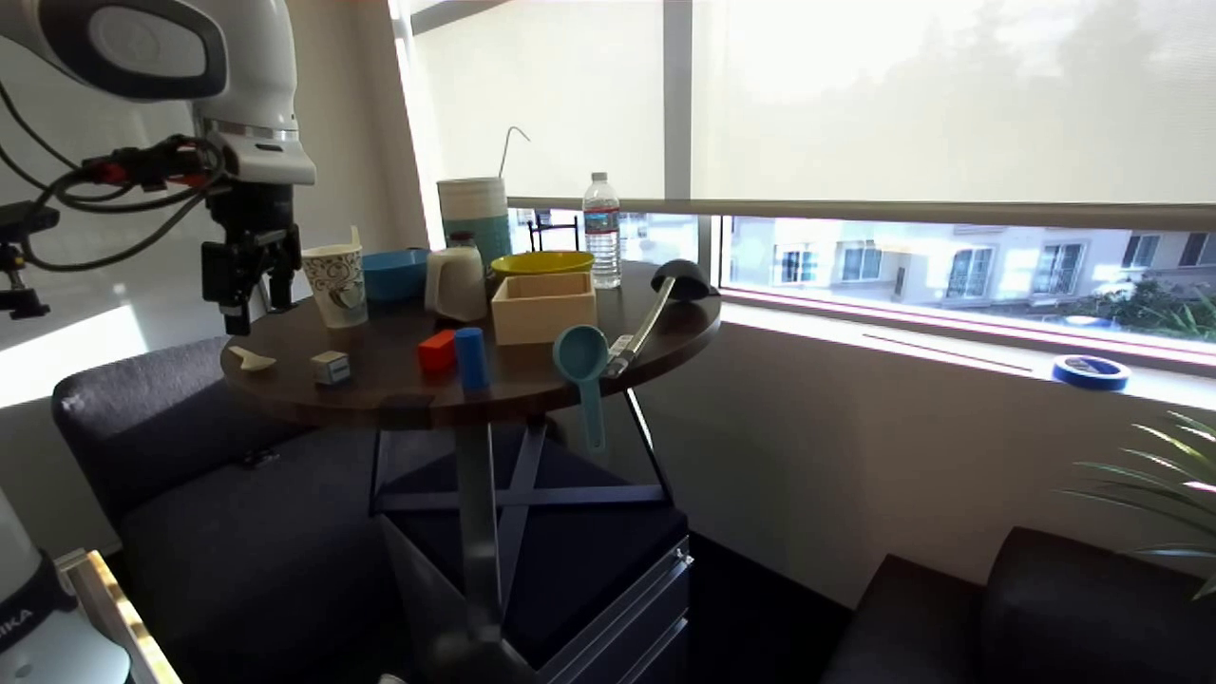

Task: Pick up the plastic fork and put it in the paper cup, pick up the plastic spoon and put it in the paper cup

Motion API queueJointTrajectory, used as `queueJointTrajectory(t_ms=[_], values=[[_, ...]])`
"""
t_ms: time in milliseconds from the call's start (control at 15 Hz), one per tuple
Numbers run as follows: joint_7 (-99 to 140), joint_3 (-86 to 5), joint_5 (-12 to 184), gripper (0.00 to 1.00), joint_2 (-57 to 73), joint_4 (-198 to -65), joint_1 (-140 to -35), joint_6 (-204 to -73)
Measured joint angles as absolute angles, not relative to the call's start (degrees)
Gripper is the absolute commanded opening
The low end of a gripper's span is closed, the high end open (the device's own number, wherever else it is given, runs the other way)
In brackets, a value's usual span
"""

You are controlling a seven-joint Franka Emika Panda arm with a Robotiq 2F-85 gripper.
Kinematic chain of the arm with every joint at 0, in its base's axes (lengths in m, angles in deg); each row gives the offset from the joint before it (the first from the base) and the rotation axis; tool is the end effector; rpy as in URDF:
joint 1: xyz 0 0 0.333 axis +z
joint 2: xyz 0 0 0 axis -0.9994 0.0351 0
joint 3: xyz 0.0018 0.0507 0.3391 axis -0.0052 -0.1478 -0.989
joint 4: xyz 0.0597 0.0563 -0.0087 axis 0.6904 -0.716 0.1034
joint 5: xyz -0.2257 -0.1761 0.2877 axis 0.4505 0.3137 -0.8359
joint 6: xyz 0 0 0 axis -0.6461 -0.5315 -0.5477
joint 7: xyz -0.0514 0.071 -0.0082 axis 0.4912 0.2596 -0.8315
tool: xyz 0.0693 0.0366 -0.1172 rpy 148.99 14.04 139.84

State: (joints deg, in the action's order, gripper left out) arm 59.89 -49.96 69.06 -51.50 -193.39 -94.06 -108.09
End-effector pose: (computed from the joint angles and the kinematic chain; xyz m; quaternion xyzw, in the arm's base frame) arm 0.2984 0.0234 0.4208 -0.9008 0.4217 0.0880 0.0545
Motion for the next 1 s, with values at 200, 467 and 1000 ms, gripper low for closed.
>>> queueJointTrajectory(t_ms=[200, 467, 1000], values=[[61.5, -50.2, 67.73, 1.0, -50.82, -193.46, -94.03, -106.7], [62.39, -49.8, 62.36, 1.0, -49.52, -194.96, -93.95, -105.75], [60.57, -48.64, 50.96, 1.0, -47.25, -196.54, -92.55, -110.33]])
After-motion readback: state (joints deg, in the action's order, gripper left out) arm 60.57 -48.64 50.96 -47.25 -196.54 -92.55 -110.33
